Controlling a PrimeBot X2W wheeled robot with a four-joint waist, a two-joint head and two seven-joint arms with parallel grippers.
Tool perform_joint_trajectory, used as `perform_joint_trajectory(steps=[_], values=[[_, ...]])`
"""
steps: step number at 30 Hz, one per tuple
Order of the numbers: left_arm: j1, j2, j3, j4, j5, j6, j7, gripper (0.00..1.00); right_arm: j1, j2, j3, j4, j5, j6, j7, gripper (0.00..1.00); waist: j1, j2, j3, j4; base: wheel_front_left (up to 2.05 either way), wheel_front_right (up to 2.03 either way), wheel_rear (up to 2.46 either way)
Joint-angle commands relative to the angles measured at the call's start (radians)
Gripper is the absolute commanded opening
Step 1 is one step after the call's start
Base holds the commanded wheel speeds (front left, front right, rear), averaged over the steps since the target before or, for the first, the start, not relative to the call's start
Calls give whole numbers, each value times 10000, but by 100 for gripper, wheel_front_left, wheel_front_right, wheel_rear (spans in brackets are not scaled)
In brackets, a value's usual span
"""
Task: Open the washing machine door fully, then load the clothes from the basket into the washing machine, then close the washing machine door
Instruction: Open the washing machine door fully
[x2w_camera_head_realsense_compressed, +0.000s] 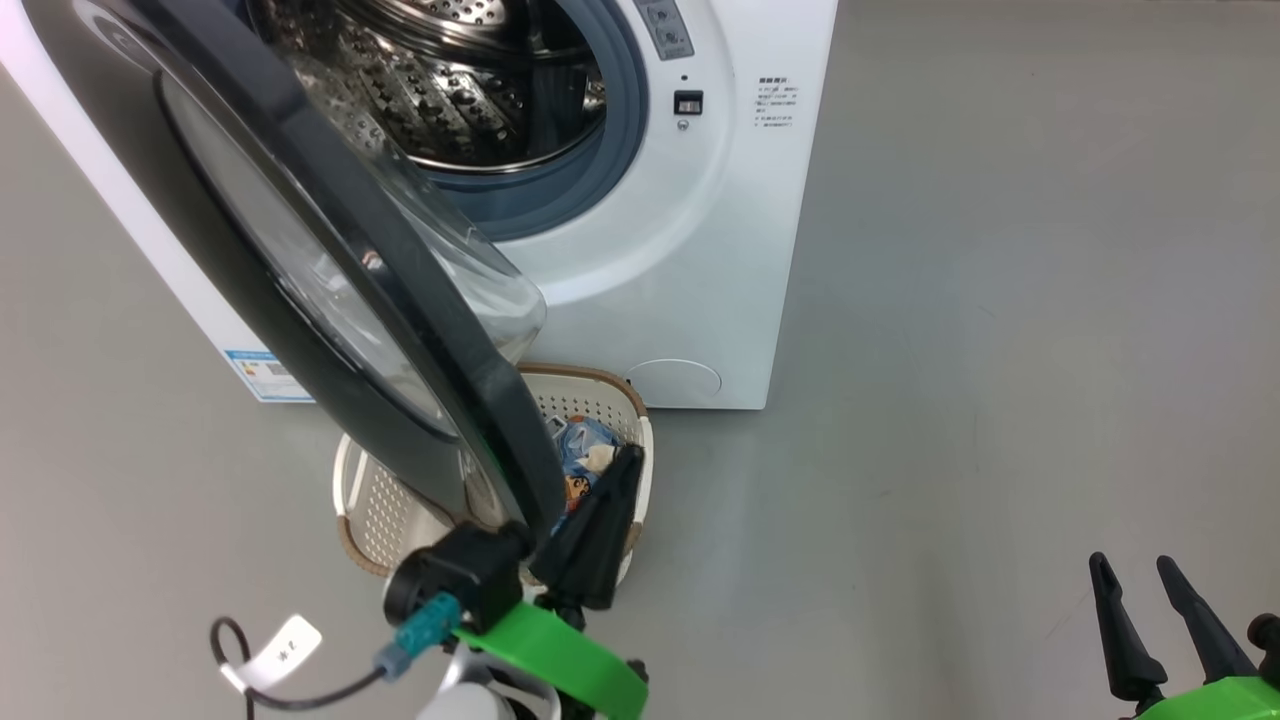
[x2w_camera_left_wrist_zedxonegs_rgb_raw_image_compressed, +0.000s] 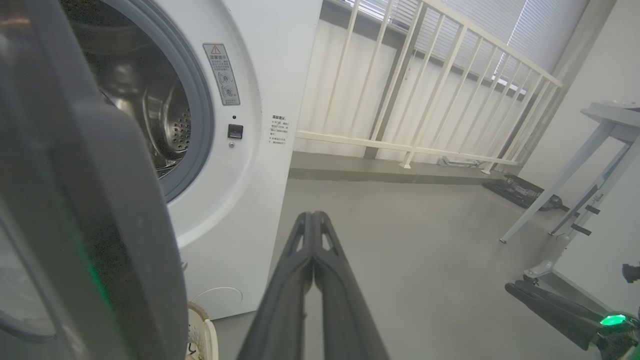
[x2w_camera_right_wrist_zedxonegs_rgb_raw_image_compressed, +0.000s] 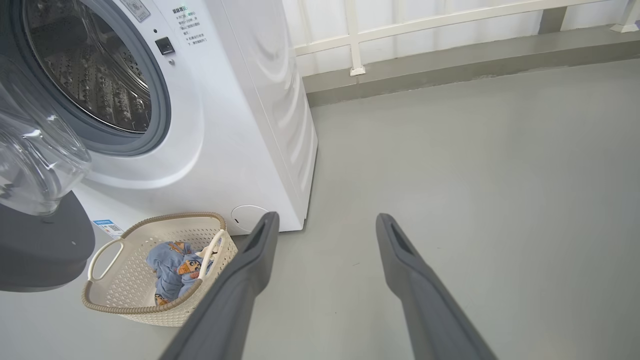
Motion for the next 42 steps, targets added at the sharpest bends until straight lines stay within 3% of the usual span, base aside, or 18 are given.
perform_joint_trajectory(steps=[1,14,42], values=[[-475,43,335,-163,-109,90,-95,0,-195,-231,222,-255,-140,29,-120,100,0,0,21,5,0,0,0],[-876,43,1156,777,-507,126,-101,0,-270,-258,263,-288,-136,29,-120,100,0,0,68,146,0,0,0],[-662,43,2235,1195,-451,-30,-102,0,-265,-336,317,-395,-102,29,-120,100,0,0,99,492,0,0,0]])
